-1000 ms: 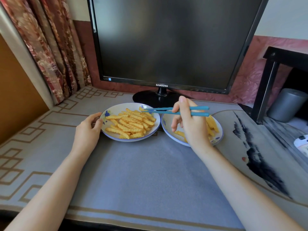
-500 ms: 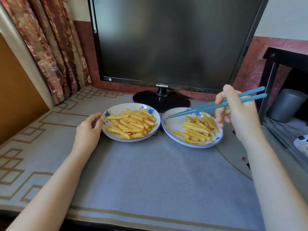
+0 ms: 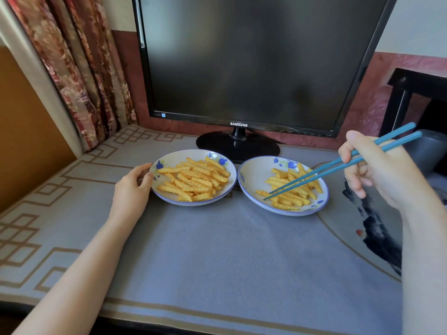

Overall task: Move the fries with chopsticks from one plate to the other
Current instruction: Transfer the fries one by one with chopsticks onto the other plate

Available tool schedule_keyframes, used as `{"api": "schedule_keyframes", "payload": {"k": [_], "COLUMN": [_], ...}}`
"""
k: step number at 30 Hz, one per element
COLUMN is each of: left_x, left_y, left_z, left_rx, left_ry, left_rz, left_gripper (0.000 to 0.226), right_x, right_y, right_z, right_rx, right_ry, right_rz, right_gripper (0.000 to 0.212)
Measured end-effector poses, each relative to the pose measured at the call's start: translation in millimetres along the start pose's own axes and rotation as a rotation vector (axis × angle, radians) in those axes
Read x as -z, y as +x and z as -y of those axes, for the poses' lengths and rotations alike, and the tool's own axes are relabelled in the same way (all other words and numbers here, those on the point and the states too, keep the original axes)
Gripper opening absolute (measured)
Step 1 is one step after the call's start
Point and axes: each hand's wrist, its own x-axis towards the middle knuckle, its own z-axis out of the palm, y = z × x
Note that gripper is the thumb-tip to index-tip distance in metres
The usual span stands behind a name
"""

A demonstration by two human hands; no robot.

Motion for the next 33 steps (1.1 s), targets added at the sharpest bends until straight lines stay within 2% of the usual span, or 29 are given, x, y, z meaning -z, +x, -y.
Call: {"api": "schedule_keyframes", "payload": {"k": [11,22,29,33], "left_x": [0,0,0,0], "left_y": [-1,0,1,1], "left_z": [0,1,3,3], "left_rx": [-0.003,-0.012,-0.012,-0.008], "left_ry": [-0.006,-0.007,-0.011,-0.014], "left_rz": [0.001,0.001,0.004,0.006], "left_gripper": [0.031,0.031,0.032,0.032], "right_x": [-21,-34,-35,-37], "right_y": [1,0,4,3], "right_z": [6,8,1,3], "right_rx": [0.009,0.063,0.036,0.046], "right_ry": [0.11,0.199,0.141,0.191], "right_rz": [-0.225,-0.317,-0.294,-0.334], "right_gripper": [0.044,0.044,0.043,0.043]}}
